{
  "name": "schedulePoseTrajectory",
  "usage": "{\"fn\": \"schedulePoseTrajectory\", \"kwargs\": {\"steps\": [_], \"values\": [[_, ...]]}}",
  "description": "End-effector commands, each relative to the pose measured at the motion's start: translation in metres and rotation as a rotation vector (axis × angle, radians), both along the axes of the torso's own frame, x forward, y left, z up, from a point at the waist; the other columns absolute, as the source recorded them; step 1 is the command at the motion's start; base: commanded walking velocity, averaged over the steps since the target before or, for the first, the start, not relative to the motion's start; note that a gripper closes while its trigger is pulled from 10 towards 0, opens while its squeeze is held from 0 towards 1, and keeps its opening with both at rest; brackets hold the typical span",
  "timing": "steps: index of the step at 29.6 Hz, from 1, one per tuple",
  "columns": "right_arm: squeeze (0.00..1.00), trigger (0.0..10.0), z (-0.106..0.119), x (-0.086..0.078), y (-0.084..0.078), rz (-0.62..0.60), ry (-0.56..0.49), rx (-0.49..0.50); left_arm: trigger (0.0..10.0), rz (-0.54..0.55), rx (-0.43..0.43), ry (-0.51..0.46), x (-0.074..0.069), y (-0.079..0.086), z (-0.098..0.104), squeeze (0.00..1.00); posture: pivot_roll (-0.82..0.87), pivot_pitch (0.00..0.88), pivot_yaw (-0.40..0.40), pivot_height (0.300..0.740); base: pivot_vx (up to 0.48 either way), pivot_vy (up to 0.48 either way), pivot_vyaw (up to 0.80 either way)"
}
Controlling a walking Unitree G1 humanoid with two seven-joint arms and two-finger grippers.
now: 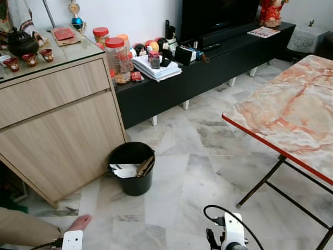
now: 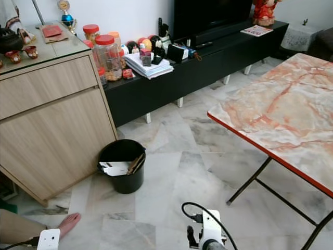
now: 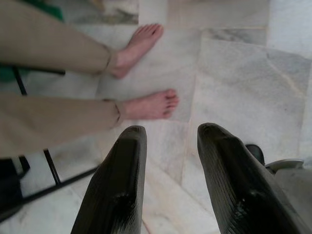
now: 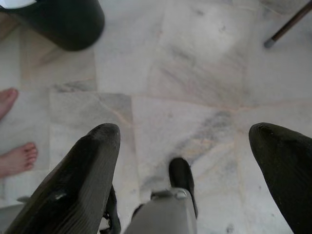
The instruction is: Picking trash to rubbish bin
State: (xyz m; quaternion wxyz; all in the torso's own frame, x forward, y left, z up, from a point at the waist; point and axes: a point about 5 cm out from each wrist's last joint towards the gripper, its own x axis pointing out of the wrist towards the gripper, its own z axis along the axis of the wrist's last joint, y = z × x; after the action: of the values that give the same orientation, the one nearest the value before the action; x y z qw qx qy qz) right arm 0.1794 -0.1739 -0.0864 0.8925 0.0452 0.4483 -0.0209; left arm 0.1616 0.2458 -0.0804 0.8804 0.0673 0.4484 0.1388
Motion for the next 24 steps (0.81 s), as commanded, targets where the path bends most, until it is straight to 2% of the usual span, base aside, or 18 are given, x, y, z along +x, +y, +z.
{"fn": "schedulePoseTrajectory", "kwargs": {"steps": [1, 7, 11, 19, 24], "values": [[0.00, 10.0, 0.000, -0.001, -0.005, -0.024, 0.003, -0.002, 10.0, -0.029, 0.001, 0.009, 0.004, -0.008, -0.001, 0.00, 0.02, 0.000, 0.050, 0.740, 0.000, -0.480, -0.76], [0.00, 10.0, 0.003, 0.003, -0.013, -0.037, -0.006, -0.019, 10.0, -0.016, -0.025, 0.013, 0.003, -0.017, -0.003, 0.00, 0.01, 0.000, 0.015, 0.740, 0.000, -0.480, -0.76], [0.00, 10.0, 0.005, 0.007, -0.013, -0.023, -0.017, -0.022, 10.0, 0.025, -0.034, 0.008, 0.001, -0.015, -0.004, 0.00, 0.01, 0.000, -0.001, 0.740, 0.000, 0.000, -0.76], [0.00, 10.0, 0.009, 0.016, -0.013, -0.018, -0.036, -0.024, 10.0, 0.019, -0.031, 0.025, -0.006, -0.016, -0.007, 0.00, 0.01, 0.000, 0.012, 0.740, 0.000, 0.000, -0.76], [0.00, 10.0, 0.008, 0.015, -0.012, -0.022, -0.033, -0.021, 10.0, 0.018, -0.029, 0.022, -0.005, -0.015, -0.006, 0.00, 0.02, 0.000, 0.023, 0.740, 0.000, 0.000, -0.76]]}}
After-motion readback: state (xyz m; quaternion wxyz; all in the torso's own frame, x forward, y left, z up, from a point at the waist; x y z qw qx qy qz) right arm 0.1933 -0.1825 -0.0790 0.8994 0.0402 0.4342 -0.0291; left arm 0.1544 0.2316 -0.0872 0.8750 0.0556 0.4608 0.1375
